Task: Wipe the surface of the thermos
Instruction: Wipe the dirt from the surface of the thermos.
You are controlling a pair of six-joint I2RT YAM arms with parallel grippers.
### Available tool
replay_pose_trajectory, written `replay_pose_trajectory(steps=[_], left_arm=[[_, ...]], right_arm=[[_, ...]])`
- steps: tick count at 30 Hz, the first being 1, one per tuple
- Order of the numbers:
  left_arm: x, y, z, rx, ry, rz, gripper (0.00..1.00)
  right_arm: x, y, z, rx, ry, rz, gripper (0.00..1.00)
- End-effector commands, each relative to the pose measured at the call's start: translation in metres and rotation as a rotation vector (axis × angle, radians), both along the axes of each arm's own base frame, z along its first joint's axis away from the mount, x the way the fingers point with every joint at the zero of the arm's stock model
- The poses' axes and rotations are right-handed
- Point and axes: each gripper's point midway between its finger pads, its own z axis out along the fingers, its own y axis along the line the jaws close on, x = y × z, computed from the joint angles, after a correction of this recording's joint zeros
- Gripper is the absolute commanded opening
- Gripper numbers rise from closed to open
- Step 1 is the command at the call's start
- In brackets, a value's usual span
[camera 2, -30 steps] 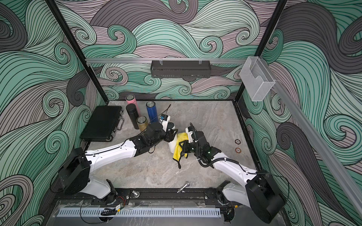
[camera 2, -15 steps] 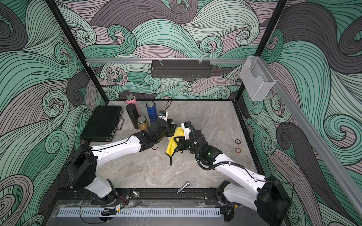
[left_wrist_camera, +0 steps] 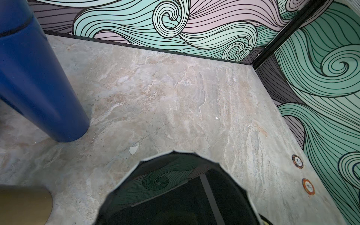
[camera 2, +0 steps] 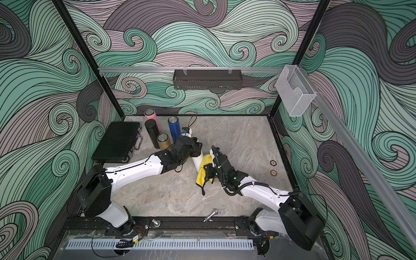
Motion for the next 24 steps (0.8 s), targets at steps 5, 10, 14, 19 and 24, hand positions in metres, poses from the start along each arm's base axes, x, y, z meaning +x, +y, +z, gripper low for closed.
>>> replay_pose_trajectory(steps=[5,10,14,19,24], left_arm=[[0.015,0.000,0.028,-0.090,-0.007,0.131,0.00],[0.015,-0.005,0.023,-0.152,0.055,0.160,0.00],[0.015,-0.011,0.019,-0.179,0.079,0.155,0.00],[0.017,-0.013,0.020,-0.169,0.079,0.149,0.00],[0.018,-0.012,0.020,-0.172,0.080,0.151,0.00]], right_arm=[[0.018,0.028,0.078,0.095,-0.193,-0.004,0.00],[0.037,0.024,0.069,0.065,-0.210,-0.107,0.00],[0.034,0.015,0.033,0.015,-0.143,-0.146,0.00],[0.017,-0.004,-0.005,-0.020,-0.058,-0.185,0.00],[0.010,-0.007,-0.005,-0.022,-0.048,-0.176,0.00]])
